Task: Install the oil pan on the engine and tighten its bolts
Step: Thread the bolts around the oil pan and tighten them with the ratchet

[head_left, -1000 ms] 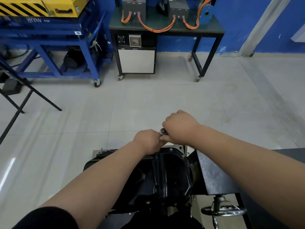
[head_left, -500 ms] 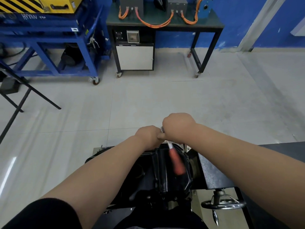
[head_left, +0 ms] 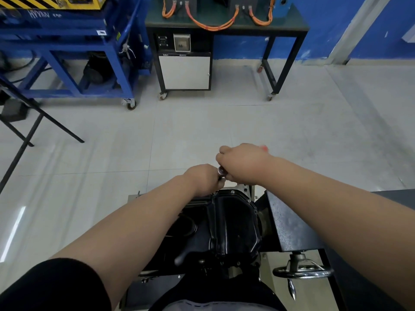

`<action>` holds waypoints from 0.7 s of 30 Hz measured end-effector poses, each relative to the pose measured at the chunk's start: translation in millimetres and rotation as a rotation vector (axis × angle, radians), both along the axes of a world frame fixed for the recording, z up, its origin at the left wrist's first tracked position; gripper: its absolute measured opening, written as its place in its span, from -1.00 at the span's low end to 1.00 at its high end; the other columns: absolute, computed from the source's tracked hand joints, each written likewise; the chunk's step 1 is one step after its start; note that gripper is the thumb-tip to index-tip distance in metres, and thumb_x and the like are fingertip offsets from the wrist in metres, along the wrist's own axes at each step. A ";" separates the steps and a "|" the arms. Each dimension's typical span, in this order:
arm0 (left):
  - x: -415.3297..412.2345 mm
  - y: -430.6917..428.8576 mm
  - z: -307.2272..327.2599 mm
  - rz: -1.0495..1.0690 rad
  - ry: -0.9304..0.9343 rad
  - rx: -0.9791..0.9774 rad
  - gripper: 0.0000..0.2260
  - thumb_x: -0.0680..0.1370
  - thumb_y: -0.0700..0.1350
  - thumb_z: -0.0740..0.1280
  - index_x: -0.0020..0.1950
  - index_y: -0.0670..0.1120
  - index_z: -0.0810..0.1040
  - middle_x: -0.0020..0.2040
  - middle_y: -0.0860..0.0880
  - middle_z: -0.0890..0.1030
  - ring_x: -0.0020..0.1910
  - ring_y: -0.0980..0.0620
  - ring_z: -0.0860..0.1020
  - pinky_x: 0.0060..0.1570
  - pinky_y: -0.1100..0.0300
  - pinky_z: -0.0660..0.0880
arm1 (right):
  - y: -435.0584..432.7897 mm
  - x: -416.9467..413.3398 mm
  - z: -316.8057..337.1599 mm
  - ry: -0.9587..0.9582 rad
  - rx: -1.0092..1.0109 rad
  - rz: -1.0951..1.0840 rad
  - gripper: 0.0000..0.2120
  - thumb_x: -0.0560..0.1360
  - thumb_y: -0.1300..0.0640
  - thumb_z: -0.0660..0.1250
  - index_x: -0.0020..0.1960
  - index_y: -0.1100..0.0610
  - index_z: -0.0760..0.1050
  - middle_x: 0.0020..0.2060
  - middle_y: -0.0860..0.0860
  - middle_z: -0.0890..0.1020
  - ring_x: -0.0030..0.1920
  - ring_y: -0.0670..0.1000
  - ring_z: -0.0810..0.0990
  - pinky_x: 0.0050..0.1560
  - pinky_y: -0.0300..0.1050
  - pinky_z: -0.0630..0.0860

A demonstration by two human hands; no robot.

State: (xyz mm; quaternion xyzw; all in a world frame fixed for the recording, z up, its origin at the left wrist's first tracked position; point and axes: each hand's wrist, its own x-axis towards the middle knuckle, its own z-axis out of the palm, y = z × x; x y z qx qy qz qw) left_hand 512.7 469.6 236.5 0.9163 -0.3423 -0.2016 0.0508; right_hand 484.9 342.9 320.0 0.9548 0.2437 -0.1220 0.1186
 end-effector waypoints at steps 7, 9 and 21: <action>5.9 4.9 0.9 0.055 -0.007 -0.014 -0.70 0.52 0.02 0.06 -0.40 -0.02 0.29 -0.19 -0.06 0.57 -0.25 -0.09 0.43 -0.39 0.21 0.23 | 6.3 -3.3 -8.2 0.046 0.000 -0.315 -0.55 0.51 -0.30 0.07 -0.26 0.03 0.47 -0.39 -0.03 0.36 -0.28 0.08 0.43 -0.37 -0.17 0.29; 4.1 4.1 0.6 0.063 0.005 -0.009 -0.71 0.52 -0.02 0.09 -0.40 -0.01 0.27 -0.21 -0.08 0.55 -0.26 -0.09 0.43 -0.34 0.19 0.26 | 6.4 -1.3 -7.1 0.059 0.016 -0.269 -0.57 0.50 -0.26 0.11 -0.31 0.06 0.39 -0.34 -0.01 0.42 -0.29 0.08 0.45 -0.39 -0.17 0.27; 2.6 5.3 -4.1 0.022 -0.032 0.014 -0.70 0.53 -0.01 0.08 -0.40 -0.04 0.28 -0.28 -0.05 0.54 -0.29 -0.09 0.44 -0.38 0.20 0.25 | 13.6 -6.3 -7.4 0.093 -0.037 -0.243 -0.67 0.53 -0.16 0.14 -0.05 0.05 0.54 -0.20 0.01 0.50 -0.21 0.09 0.53 -0.18 -0.12 0.47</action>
